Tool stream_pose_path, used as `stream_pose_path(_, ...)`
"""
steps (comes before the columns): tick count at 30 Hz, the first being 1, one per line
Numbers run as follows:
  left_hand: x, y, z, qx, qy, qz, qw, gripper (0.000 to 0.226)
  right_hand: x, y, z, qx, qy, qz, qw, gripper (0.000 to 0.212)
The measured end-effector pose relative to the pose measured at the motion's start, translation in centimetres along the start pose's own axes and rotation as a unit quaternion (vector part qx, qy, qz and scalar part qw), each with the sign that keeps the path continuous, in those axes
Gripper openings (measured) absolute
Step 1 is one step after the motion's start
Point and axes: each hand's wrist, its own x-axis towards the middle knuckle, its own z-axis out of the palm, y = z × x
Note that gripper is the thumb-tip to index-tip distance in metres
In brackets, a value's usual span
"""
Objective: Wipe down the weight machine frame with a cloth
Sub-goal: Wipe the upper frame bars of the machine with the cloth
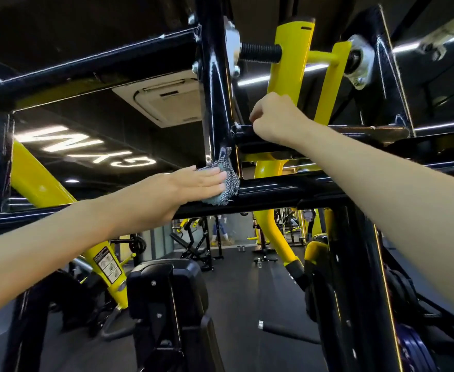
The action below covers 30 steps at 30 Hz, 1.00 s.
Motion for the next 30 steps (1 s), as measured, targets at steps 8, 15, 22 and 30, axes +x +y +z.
stream_pose_path(8, 3.9, 1.3, 0.5, 0.012, -0.011, -0.024, 1.000, 0.088, -0.5, -1.4, -0.1, -0.034, -0.001, 0.022, 0.999, 0.033)
stream_pose_path(15, -1.0, 0.7, 0.2, 0.003, -0.093, -0.174, 0.980, 0.071, -2.1, -2.2, -1.1, -0.032, -0.097, 0.018, 0.995, 0.039)
stream_pose_path(22, 6.1, 2.5, -2.8, -0.125, -0.130, -0.406, 0.896, 0.024, -2.4, -2.7, -1.6, -0.022, -0.134, 0.011, 0.991, 0.047)
stream_pose_path(30, 10.2, 1.3, -4.8, -0.176, 0.084, -0.558, 0.807, 0.018, -1.1, -2.7, -1.8, 0.038, -0.129, 0.052, 0.990, 0.062)
